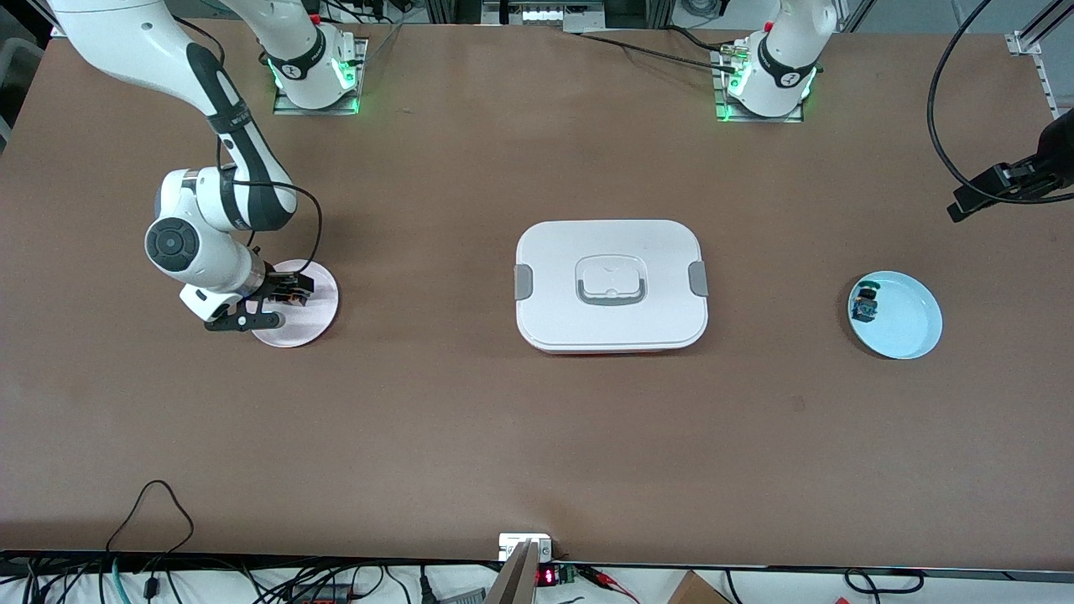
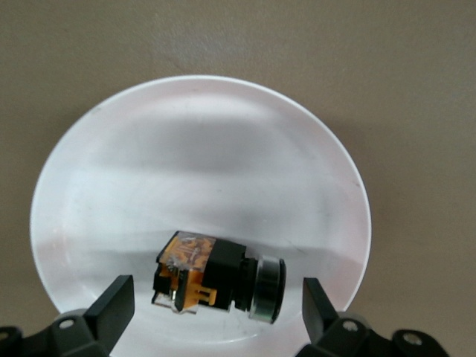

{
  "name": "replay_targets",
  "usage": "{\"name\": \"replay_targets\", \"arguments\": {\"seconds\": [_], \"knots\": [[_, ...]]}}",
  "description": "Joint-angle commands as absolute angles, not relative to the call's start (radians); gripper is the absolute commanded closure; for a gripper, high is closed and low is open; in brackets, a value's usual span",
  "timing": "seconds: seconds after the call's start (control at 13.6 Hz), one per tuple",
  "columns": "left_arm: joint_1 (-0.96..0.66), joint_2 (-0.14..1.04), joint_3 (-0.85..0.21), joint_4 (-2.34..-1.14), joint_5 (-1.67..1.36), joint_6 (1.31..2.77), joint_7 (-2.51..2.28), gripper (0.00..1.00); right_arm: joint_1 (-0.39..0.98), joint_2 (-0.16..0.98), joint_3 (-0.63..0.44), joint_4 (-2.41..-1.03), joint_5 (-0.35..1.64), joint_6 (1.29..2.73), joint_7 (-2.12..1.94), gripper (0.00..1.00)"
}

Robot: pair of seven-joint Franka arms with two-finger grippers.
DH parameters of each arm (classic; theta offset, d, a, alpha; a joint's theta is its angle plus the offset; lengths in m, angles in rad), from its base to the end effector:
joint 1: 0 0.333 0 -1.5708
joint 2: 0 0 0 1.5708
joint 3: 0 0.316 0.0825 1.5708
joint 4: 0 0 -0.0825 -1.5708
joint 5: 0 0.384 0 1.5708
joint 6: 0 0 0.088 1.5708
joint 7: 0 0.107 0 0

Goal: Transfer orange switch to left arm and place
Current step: 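Close the right gripper on the orange switch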

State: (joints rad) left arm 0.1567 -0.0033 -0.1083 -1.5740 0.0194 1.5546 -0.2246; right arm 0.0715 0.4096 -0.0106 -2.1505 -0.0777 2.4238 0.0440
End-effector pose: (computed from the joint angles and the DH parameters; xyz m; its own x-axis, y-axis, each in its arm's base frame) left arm 0.5510 0.0287 0.6234 0.9628 0.2699 -0.0113 0.2696 -0.9627 -0.0229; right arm 0.5530 0.0333 0.1965 0.9880 0.0751 -0.1352 0.0829 -0.9952 0.0528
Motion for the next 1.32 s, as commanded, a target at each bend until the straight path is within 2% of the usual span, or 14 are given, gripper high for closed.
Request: {"name": "replay_targets", "arguments": {"seconds": [0.0, 0.51, 0.59, 0.73, 0.95, 1.25], "knots": [[0.164, 0.011, -0.115, -1.549, 0.014, 1.559, -0.215, 0.0, 0.067, 0.414, -0.011, -2.19, -0.095, 2.49, 0.055, 0.0], [0.163, 0.018, -0.118, -1.548, 0.012, 1.562, -0.215, 0.0, 0.071, 0.416, -0.011, -2.194, -0.107, 2.491, 0.055, 0.0], [0.161, 0.018, -0.118, -1.548, 0.012, 1.56, -0.215, 0.0, 0.071, 0.416, -0.011, -2.194, -0.109, 2.491, 0.055, 0.02], [0.163, 0.018, -0.118, -1.548, 0.012, 1.56, -0.215, 0.0, 0.071, 0.417, -0.011, -2.194, -0.11, 2.491, 0.055, 0.14], [0.163, 0.018, -0.118, -1.548, 0.011, 1.562, -0.215, 0.0, 0.069, 0.417, -0.012, -2.194, -0.11, 2.491, 0.057, 0.46], [0.163, 0.018, -0.118, -1.548, 0.011, 1.562, -0.215, 0.0, 0.067, 0.411, -0.012, -2.194, -0.109, 2.487, 0.057, 0.68]]}}
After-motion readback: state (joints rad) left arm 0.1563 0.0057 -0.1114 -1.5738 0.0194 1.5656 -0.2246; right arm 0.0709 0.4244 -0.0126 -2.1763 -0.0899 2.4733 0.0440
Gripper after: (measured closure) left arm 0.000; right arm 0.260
